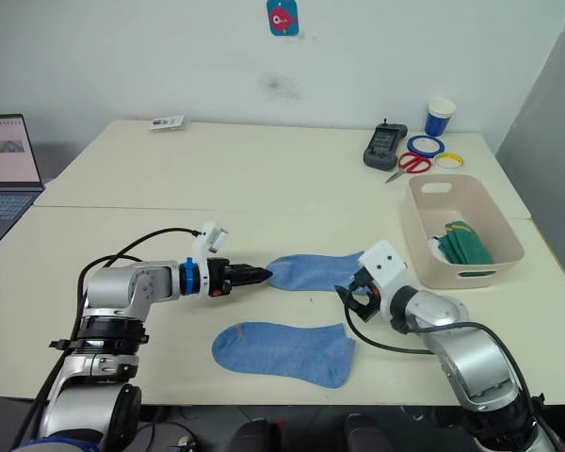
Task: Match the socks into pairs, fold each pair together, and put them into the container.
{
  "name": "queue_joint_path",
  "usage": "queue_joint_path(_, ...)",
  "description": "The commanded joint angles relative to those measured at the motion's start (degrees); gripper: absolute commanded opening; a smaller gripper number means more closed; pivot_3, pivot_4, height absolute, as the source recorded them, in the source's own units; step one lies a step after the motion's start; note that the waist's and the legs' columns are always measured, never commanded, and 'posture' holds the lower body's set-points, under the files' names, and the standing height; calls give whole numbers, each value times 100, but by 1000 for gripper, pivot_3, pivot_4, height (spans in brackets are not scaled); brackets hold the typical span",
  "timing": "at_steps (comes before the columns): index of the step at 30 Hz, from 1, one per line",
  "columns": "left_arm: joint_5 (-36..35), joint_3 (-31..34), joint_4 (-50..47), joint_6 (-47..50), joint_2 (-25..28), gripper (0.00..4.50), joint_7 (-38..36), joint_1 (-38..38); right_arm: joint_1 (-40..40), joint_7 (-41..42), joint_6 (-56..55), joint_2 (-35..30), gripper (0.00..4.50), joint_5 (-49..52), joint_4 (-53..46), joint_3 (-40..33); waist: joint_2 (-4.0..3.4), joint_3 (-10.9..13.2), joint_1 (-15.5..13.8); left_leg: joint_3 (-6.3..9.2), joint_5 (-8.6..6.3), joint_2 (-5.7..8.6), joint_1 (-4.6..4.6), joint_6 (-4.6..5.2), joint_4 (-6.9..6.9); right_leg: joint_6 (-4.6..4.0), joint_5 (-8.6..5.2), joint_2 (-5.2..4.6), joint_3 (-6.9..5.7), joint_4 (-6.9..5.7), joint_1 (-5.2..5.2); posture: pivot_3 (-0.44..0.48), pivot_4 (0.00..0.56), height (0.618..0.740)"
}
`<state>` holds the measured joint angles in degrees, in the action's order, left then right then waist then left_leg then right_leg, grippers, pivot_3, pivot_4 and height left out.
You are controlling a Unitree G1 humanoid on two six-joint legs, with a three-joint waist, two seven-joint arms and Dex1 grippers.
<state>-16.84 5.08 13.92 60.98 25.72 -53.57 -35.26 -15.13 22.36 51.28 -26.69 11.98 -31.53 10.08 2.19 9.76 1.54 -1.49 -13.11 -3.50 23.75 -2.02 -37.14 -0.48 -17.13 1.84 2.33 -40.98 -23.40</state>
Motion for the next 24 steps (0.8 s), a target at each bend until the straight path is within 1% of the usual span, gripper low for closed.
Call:
queue_joint_path(1, -224, -274, -301, 194, -123, 1834, 110, 181, -13, -210, -100, 40, 4500, -128, -124, -241, 0, 0, 4, 0, 0, 0, 0, 0, 0, 0, 0, 0, 0, 0, 0, 0, 150, 732)
queue_joint_path(4, -358, -257, -447, 291, -187, 969, 233, 224, 4, -503, -25, 331, 4500, -97, 144, -552, 0, 0, 3, 0, 0, 0, 0, 0, 1, 0, 0, 0, -3, 1, 0, 0, 150, 732)
queue_joint_path(6, -426, -249, -517, 241, -205, 468, 284, 257, -43, -767, 102, 768, 4500, 39, 356, -945, 1, 0, 7, -1, 0, -1, 0, 0, 2, 0, 0, 1, -1, 1, 0, 0, 150, 732)
queue_joint_path(7, -449, -258, -556, 207, -195, 137, 310, 278, -85, -876, 152, 966, 4500, 88, 497, -1127, 1, 0, 9, -2, 0, -2, 0, 0, 2, 0, 0, 1, -2, 0, 0, 0, 150, 732)
queue_joint_path(8, -447, -274, -580, 111, -170, 47, 337, 304, -126, -935, 170, 1108, 4500, 117, 651, -1244, 0, 0, 10, 0, 0, -3, 0, 0, 3, 0, 0, 1, -2, 0, 0, 0, 150, 732)
queue_joint_path(10, -466, -238, -586, 9, -143, 47, 414, 337, -177, -994, 233, 1306, 4500, 169, 897, -1377, 0, 0, 16, -2, 0, -5, -2, -1, 5, -1, 1, 1, -1, 0, -1, 0, 150, 732)
queue_joint_path(16, -587, -171, -595, -150, 9, 47, 445, 323, -341, -1038, -136, 1549, 4500, -4, 1595, -1160, 0, 0, 33, -5, 0, -4, -6, 0, 9, -1, 0, 5, 1, 0, -1, 0, 150, 732)
queue_joint_path(19, -607, -201, -585, -222, 76, 0, 440, 344, -438, -1080, -361, 1652, 3888, -82, 2047, -1082, 0, 0, 41, -7, 0, -4, -6, 0, 10, -1, 0, 6, 1, 0, -2, 0, 150, 732)
queue_joint_path(20, -601, -216, -590, -255, 101, 0, 437, 360, -447, -1057, -424, 1636, 3573, -121, 2131, -1023, 0, 0, 41, -7, 0, -5, -6, 0, 10, -1, 0, 6, 2, 0, -2, 0, 150, 732)
queue_joint_path(21, -594, -231, -595, -290, 129, 0, 432, 377, -453, -1027, -478, 1614, 3107, -158, 2176, -963, 0, 0, 41, -7, 0, -5, -6, -1, 10, -1, 1, 6, 2, 0, -2, 0, 150, 732)
queue_joint_path(22, -585, -234, -597, -328, 162, 0, 429, 391, -453, -981, -508, 1592, 2836, -183, 2168, -901, 0, 0, 42, -7, 0, -5, -6, 0, 10, -1, 1, 6, 3, 0, -2, 0, 150, 732)
queue_joint_path(24, -594, -201, -576, -367, 227, 0, 431, 400, -440, -895, -586, 1543, 2155, -232, 2098, -791, 0, 0, 44, -7, 0, -6, -6, 0, 10, -1, 0, 6, 4, 1, -2, 0, 150, 732)
